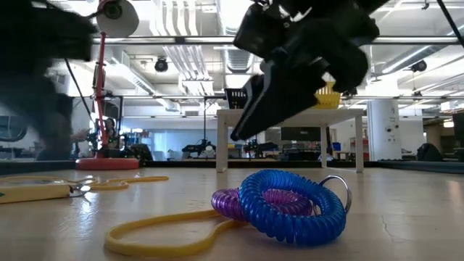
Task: Pick & Place Office Desk Supplies
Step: Put the yellow crayon box into the yellow bin on the shelf
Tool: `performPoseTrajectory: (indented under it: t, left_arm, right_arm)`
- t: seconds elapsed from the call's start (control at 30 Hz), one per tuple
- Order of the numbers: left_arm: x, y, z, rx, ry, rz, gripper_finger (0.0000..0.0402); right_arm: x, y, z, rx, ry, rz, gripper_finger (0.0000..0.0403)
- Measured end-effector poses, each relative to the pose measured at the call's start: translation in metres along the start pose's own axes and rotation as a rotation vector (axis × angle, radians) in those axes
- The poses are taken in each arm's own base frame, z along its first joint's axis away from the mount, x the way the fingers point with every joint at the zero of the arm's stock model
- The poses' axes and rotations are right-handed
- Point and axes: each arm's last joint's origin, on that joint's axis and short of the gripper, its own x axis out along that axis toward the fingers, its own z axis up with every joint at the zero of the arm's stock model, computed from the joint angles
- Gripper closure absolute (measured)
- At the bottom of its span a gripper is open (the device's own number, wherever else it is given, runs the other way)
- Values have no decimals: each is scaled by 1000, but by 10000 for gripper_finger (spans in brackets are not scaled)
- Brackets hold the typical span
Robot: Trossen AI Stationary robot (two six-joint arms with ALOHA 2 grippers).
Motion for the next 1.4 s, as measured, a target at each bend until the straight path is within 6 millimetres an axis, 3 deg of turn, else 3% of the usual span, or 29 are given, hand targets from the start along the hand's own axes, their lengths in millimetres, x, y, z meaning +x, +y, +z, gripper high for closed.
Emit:
performPoseTrajectory:
  t: [0.17, 0.33, 0.53, 0.77, 0.9, 1.03, 1.2, 1.4]
  left_arm:
    - [-18, -14, -49, -130, 200, -59, 225]
    - [-30, -20, -86, -237, 267, -74, 225]
    - [-8, -10, -97, -236, 249, 8, 250]
    - [18, 0, -69, -202, 188, 44, 308]
    - [44, 18, -22, -106, -66, 97, 342]
    - [62, 25, 27, -68, -157, -39, 372]
    - [65, 38, 71, -32, -246, -61, 391]
    - [58, 31, 82, 55, -180, -83, 394]
  right_arm:
    - [-3, -2, 9, -23, -34, -83, 260]
    - [1, -10, 6, -5, -49, -97, 271]
    - [-1, -17, -5, 46, -35, -133, 283]
    - [-7, -17, -23, 88, -4, -133, 298]
    - [-5, -16, -35, 143, 9, -133, 307]
    - [-7, -17, -50, 235, 44, -140, 316]
    - [-19, -9, -73, 333, 55, -202, 330]
    - [-22, 3, -93, 382, -60, -172, 339]
